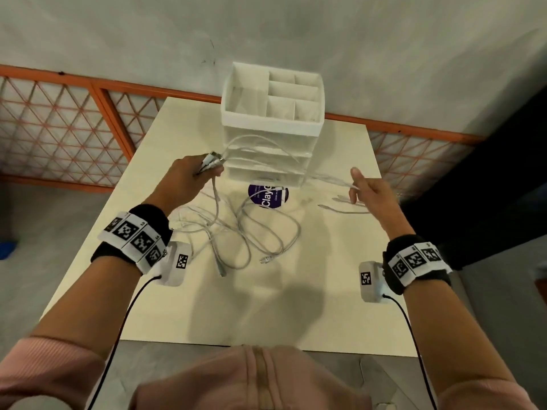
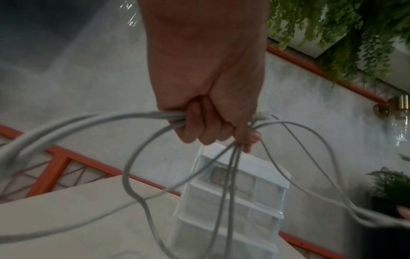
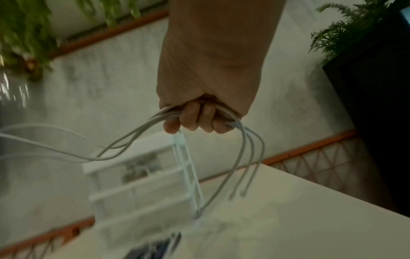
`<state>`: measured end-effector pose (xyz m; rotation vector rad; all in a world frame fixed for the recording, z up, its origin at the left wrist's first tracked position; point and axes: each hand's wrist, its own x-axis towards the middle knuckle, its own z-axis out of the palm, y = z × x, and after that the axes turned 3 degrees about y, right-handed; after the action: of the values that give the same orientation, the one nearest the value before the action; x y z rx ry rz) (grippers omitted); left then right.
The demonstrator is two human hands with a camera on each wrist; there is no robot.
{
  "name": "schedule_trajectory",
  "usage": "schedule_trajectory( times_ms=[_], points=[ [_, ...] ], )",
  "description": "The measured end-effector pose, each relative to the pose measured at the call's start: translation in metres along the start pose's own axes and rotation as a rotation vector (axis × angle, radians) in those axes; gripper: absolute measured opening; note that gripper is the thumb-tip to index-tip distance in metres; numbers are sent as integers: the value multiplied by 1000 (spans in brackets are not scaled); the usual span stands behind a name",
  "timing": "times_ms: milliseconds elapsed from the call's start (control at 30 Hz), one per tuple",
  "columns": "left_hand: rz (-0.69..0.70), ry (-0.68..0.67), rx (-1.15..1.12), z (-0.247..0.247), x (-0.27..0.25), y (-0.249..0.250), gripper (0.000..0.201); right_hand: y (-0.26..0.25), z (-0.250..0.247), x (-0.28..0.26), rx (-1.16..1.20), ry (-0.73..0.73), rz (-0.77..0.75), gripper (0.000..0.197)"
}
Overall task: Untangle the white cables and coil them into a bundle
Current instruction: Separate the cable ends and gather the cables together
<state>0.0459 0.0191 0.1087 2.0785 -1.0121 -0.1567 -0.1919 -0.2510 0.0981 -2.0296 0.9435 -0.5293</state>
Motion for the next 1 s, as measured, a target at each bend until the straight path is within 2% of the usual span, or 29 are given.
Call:
schedule_trajectory(
  times_ms=[133,300,400,467,500,567,633,700,767,833,933,1000],
  points=[
    [-9,-346,113,-1,-12,-6,10,55,22,-29,-225,-283,54,56],
    [-145,-680,177,11,-28,-13,31,96,48,-63,-422,-593,133,55],
    [-179,-941,328,23,-42,-13,27,99,54,-73,-559,-775,178,40],
    [-193,-1099,405,35,-52,-19,20,98,63,-76,-624,-795,168,25],
    [-206,-1141,429,41,-58,-23,21,99,68,-76,-627,-737,142,28],
    [-203,-1150,441,47,-65,-25,21,96,79,-71,-617,-583,62,30],
    [-201,-1119,436,49,-70,-22,26,87,93,-66,-506,-480,-44,24],
    [-206,-1082,477,46,-73,-15,38,79,109,-61,-445,-485,-142,35],
    [-209,-1059,494,41,-74,-13,38,70,123,-59,-583,-579,-194,51],
    [-216,-1057,456,36,-76,-11,35,65,135,-60,-735,-594,-206,55],
    [-197,-1104,354,33,-79,-7,29,62,139,-60,-786,-507,-172,38],
    [-205,-1113,300,36,-83,-9,29,59,134,-57,-748,-542,-106,20]
  ],
)
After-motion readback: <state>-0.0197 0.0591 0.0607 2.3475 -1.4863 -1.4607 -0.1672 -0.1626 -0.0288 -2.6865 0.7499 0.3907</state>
